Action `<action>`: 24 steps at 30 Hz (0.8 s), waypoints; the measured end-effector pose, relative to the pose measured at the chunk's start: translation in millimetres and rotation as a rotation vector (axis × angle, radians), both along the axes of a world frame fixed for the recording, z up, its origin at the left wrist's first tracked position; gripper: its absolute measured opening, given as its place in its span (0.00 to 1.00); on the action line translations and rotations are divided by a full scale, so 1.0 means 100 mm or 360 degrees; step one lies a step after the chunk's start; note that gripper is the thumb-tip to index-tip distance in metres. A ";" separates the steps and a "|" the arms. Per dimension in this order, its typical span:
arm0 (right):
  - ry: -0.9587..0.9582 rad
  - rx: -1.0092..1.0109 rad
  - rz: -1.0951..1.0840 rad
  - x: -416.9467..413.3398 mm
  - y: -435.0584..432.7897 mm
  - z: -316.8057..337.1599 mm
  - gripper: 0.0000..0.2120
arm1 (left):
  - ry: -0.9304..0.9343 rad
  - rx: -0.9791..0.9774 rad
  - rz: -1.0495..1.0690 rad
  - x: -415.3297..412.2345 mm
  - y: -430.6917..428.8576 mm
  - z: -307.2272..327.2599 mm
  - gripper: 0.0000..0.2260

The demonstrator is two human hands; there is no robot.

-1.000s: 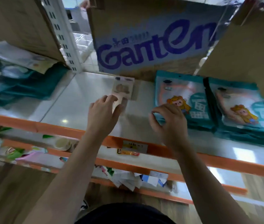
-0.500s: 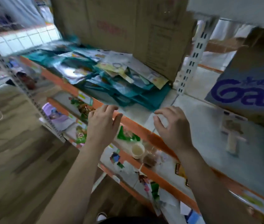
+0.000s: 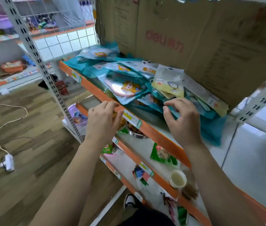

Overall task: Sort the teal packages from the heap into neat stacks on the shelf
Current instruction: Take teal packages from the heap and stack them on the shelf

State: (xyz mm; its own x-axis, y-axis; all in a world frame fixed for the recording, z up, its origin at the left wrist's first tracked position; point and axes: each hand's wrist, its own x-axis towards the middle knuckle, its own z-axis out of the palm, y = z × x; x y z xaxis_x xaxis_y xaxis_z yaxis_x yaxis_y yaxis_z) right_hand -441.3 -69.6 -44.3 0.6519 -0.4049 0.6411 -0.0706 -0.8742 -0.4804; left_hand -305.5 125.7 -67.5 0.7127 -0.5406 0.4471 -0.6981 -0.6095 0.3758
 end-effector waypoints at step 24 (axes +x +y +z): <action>0.0611 -0.0009 0.0050 3.02 -0.56 0.54 0.14 | 0.0086 -0.0087 0.0043 2.94 -0.38 0.03 0.19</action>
